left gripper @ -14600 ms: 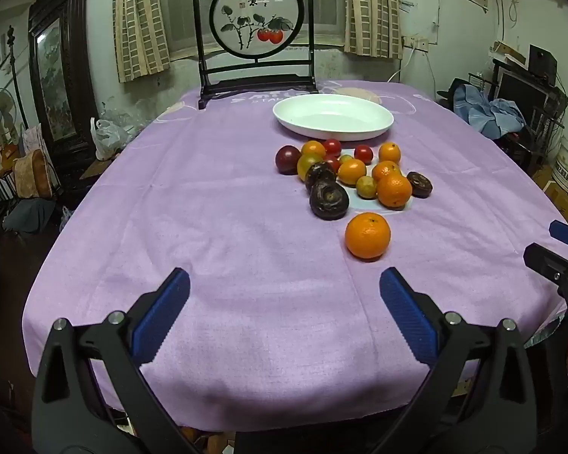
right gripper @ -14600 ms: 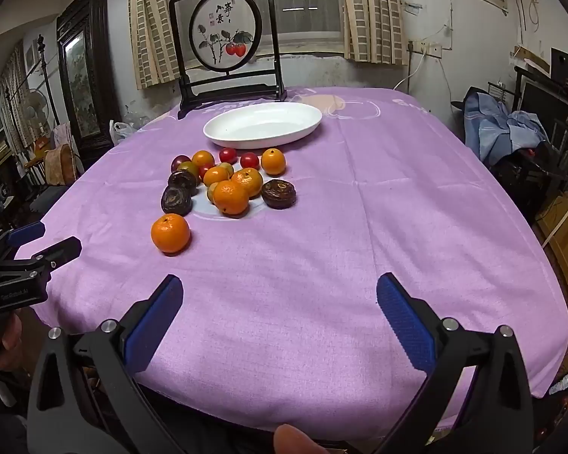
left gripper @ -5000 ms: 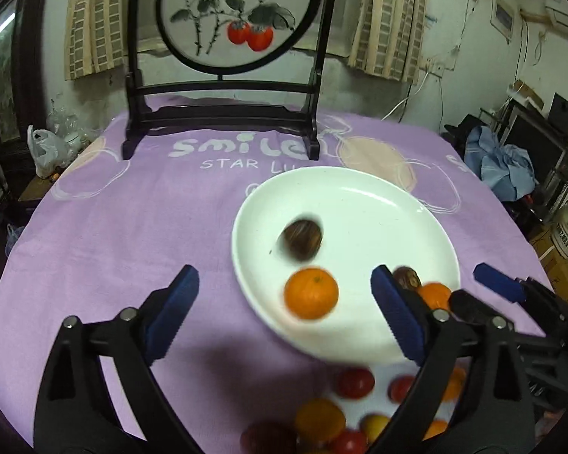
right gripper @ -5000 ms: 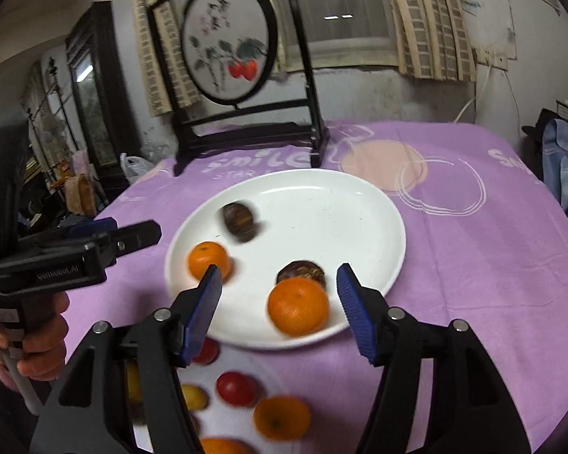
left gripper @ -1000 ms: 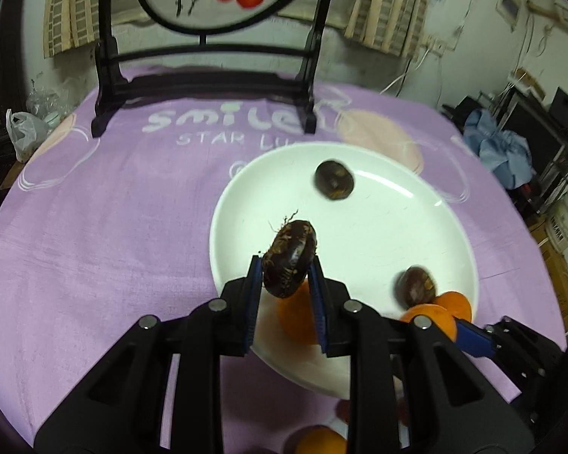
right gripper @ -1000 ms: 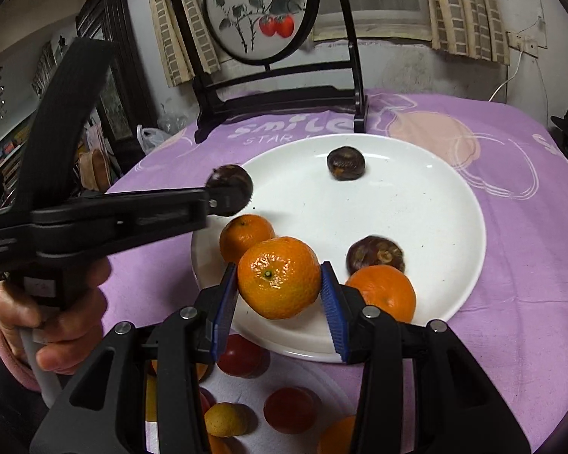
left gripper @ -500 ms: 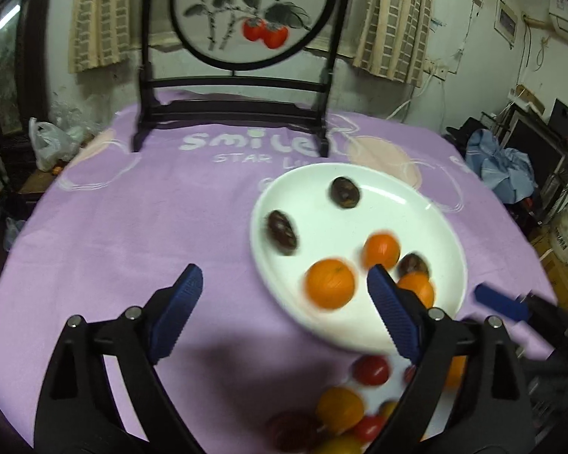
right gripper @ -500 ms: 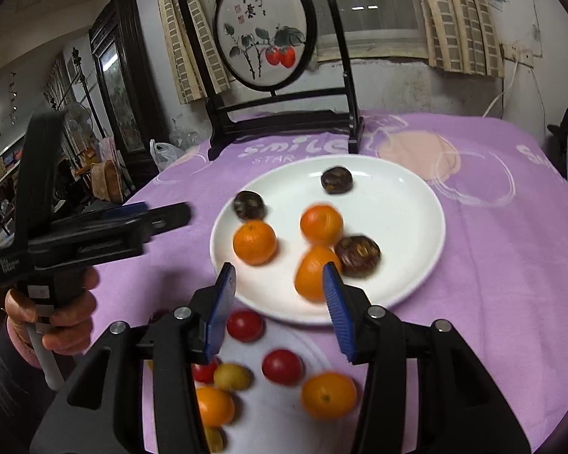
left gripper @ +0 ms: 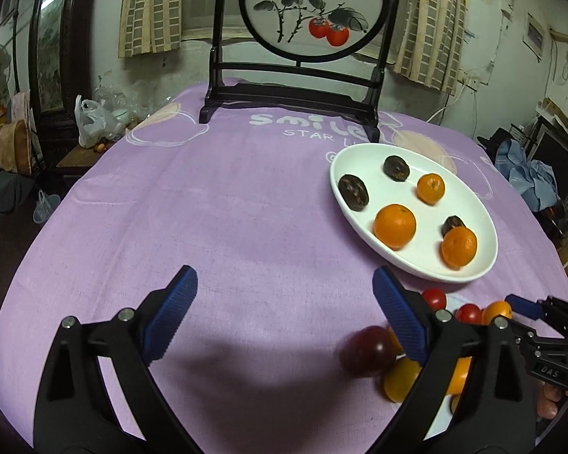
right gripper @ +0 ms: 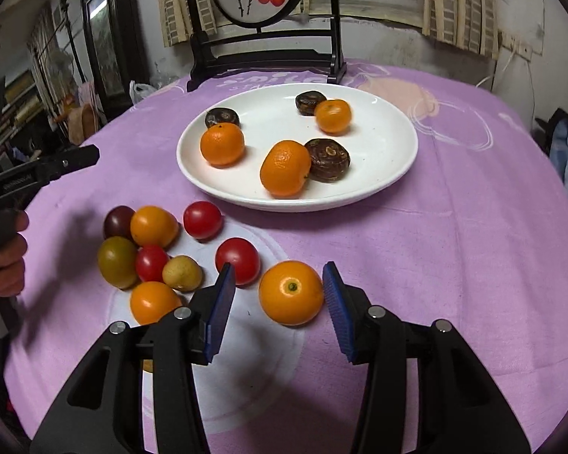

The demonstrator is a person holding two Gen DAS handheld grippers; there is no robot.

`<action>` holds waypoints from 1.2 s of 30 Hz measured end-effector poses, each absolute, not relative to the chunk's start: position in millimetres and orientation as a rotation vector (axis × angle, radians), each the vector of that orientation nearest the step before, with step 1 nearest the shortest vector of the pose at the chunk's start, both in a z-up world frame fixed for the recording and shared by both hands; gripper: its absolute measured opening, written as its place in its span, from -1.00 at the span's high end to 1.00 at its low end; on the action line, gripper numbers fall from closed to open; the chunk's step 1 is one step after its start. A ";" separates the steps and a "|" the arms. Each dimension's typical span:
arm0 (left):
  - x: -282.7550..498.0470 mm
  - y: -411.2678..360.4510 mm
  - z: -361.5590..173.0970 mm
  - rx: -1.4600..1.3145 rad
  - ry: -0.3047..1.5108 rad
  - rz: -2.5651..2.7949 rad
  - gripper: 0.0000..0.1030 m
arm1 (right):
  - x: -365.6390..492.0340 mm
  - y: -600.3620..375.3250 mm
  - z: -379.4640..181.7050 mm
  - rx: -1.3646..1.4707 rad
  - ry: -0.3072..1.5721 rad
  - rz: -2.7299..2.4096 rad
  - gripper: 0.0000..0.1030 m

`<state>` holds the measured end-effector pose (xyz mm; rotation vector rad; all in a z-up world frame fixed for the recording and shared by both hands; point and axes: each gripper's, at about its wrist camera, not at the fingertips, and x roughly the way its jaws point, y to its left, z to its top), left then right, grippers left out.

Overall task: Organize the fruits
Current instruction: 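Move both tools back toward the remaining fruit, then grasp an orange with the right tool while the left tool grasps a greenish-yellow fruit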

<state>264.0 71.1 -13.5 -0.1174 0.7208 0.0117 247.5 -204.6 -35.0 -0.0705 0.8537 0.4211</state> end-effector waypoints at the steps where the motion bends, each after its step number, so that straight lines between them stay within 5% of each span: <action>1: 262.8 69.1 -13.2 -0.105 0.718 0.010 -0.85 | 247.8 -204.9 -35.4 -0.070 0.857 0.420 0.07; 25: 239.8 42.0 -18.7 0.010 0.762 -0.283 -0.80 | 257.4 -226.7 -45.2 0.072 0.929 0.401 0.28; 30: 210.5 22.8 -26.3 0.122 0.749 -0.436 -0.26 | 257.1 -226.6 -45.2 0.080 0.932 0.391 0.28; 36: 192.8 1.5 -42.1 0.233 0.766 -0.495 0.14 | 257.4 -224.7 -47.6 0.075 0.941 0.384 0.28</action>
